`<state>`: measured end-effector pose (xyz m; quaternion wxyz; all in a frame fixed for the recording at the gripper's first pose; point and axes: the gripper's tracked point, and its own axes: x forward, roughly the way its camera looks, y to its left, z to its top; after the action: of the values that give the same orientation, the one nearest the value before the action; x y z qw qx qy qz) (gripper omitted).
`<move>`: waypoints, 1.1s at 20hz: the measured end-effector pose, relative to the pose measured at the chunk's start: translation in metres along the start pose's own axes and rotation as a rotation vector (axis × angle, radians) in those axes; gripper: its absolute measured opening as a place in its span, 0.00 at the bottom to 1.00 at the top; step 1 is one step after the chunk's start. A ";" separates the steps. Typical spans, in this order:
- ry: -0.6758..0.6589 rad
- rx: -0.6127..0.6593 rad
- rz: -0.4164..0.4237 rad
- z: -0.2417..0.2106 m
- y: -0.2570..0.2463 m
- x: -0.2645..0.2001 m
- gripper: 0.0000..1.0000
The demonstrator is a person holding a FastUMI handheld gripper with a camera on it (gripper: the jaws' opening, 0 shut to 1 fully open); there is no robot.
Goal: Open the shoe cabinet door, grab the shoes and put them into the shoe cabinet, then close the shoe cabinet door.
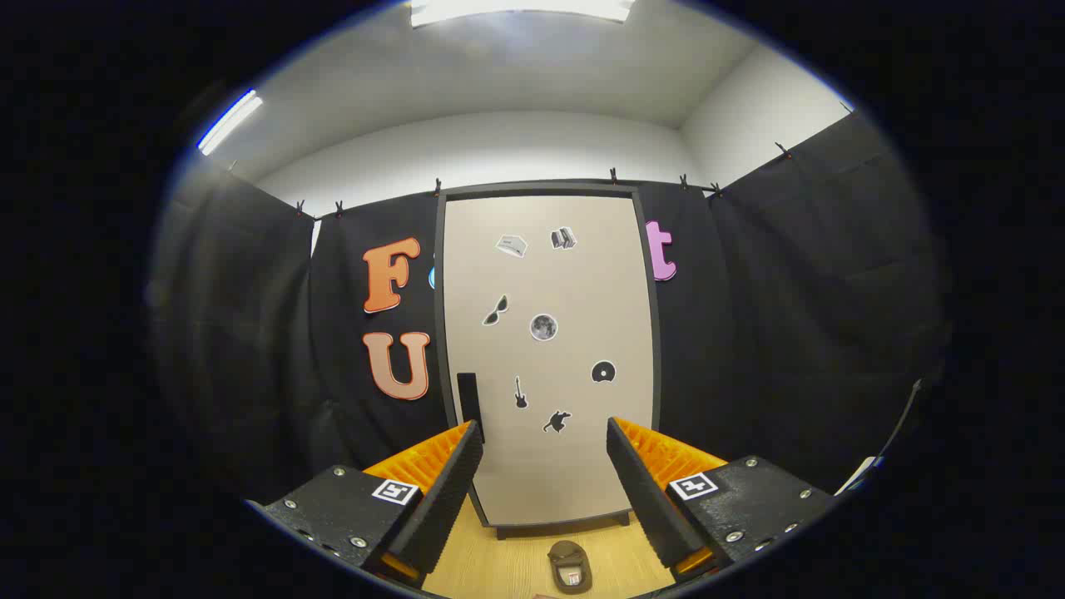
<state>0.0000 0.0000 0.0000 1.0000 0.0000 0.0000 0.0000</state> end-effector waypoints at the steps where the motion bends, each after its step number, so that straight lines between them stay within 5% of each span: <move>1: 0.000 -0.001 -0.003 0.000 -0.001 0.001 0.94; 22: 0.004 0.001 0.030 -0.007 0.028 0.014 0.94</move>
<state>0.0141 0.0275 -0.0072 0.9999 0.0006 0.0022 0.0152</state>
